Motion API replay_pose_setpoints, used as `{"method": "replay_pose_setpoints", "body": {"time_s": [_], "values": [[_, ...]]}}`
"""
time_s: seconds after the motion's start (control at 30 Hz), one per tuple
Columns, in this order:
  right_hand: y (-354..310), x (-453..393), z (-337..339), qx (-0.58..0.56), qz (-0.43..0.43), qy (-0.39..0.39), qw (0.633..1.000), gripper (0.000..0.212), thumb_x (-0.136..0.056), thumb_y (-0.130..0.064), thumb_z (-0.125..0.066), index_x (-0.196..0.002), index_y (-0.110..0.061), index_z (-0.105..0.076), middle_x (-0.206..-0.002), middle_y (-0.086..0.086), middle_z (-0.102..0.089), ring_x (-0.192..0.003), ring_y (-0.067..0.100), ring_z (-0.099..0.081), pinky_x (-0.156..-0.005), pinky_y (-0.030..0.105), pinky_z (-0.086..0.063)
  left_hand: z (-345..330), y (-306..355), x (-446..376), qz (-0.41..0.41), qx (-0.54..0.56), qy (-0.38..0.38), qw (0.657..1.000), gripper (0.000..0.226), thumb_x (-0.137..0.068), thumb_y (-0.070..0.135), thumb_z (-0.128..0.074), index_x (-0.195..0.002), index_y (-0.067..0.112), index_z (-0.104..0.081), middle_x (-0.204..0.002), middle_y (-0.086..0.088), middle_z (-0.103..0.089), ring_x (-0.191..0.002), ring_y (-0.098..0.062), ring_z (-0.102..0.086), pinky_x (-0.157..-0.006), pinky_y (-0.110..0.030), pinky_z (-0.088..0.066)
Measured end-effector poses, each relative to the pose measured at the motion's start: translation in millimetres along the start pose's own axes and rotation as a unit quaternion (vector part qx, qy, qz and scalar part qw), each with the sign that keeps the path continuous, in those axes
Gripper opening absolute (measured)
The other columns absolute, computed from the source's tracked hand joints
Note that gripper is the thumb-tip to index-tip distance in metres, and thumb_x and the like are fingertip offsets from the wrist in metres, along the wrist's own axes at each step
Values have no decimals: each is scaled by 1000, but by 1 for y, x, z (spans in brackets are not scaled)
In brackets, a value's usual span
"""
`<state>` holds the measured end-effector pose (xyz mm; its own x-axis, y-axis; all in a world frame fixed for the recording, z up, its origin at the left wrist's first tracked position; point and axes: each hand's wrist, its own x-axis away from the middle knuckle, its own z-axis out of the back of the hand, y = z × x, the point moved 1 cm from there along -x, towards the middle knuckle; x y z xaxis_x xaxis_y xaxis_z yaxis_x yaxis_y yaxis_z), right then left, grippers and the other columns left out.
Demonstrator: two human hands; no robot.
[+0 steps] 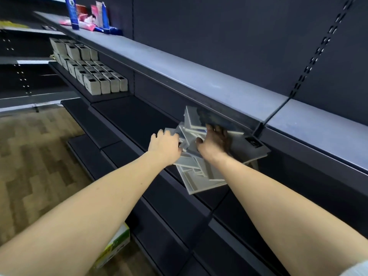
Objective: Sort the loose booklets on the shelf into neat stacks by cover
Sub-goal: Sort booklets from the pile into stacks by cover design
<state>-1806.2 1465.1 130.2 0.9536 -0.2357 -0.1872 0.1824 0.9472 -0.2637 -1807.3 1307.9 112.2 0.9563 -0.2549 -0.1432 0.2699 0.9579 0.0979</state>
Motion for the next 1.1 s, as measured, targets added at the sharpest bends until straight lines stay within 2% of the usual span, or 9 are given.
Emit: {"method": "replay_pose_setpoints", "body": {"time_s": [0.17, 0.3, 0.37, 0.53, 0.63, 0.77, 0.83, 0.97, 1.1], "values": [[-24, -21, -12, 38, -36, 21, 998, 60, -92, -35, -58, -148, -35, -36, -154, -2, -35, -135, 32, -30, -112, 45, -28, 0, -32, -31, -46, 23, 5, 999, 52, -94, 43, -48, -140, 17, -45, -131, -11, -52, -127, -32, -43, -103, -43, -38], [-34, -28, -27, 0, -84, 80, 993, 53, -95, -13, -52, -142, -38, -48, -150, -6, -42, -134, 27, -34, -110, 37, -30, 4, -53, -50, -97, 38, 6, 995, 52, -95, 40, -48, -140, 14, -44, -130, -13, -52, -126, -34, -44, -103, -44, -39], [-35, -25, -25, -22, -113, 77, 990, 54, -96, -5, -49, -138, -39, -52, -149, -6, -43, -131, 25, -43, -105, 31, -36, 7, -60, -56, -122, 44, 13, 991, 52, -96, 39, -47, -140, 13, -43, -129, -14, -52, -123, -34, -46, -101, -43, -40], [-38, -11, -18, 18, -113, 118, 986, 38, -99, -8, -49, -124, -33, -62, -139, -2, -54, -110, 24, -64, -84, 29, -52, 11, -62, -67, -171, 52, 14, 984, 56, -97, 40, -45, -145, 13, -36, -131, -17, -50, -119, -36, -48, -95, -43, -41], [-40, -6, -12, 17, -137, 147, 979, 32, -99, -10, -50, -118, -30, -66, -127, -2, -62, -102, 22, -65, -70, 24, -44, 9, -58, -69, -194, 65, 5, 979, 56, -97, 39, -45, -146, 16, -33, -135, -17, -47, -119, -36, -47, -94, -44, -42], [-50, -6, -13, 21, -115, 123, 985, 53, -97, -14, -54, -144, -36, -44, -145, -1, -48, -112, 23, -62, -84, 35, -55, 5, -58, -63, -211, 68, -13, 975, 58, -96, 38, -45, -148, 17, -31, -139, -17, -44, -124, -37, -44, -96, -47, -44], [-55, -13, -14, 28, -123, 101, 987, 59, -99, -11, -50, -148, -41, -38, -148, -2, -48, -109, 23, -64, -85, 37, -57, 4, -60, -60, -216, 68, -15, 974, 57, -96, 38, -45, -147, 15, -33, -140, -17, -44, -127, -37, -43, -96, -45, -42], [-55, -23, -16, 26, -152, 67, 986, 55, -100, -6, -41, -141, -42, -50, -142, 1, -57, -119, 27, -60, -97, 30, -49, 2, -64, -58, -214, 77, -7, 974, 53, -96, 39, -45, -142, 14, -40, -133, -14, -49, -119, -34, -48, -92, -42, -43], [-50, -16, -14, 33, -129, 119, 984, 44, -102, -7, -41, -132, -33, -60, -131, 5, -65, -114, 28, -62, -92, 30, -49, 1, -59, -58, -214, 70, -8, 974, 53, -96, 39, -46, -142, 14, -38, -132, -15, -49, -120, -34, -48, -92, -42, -43]]}}
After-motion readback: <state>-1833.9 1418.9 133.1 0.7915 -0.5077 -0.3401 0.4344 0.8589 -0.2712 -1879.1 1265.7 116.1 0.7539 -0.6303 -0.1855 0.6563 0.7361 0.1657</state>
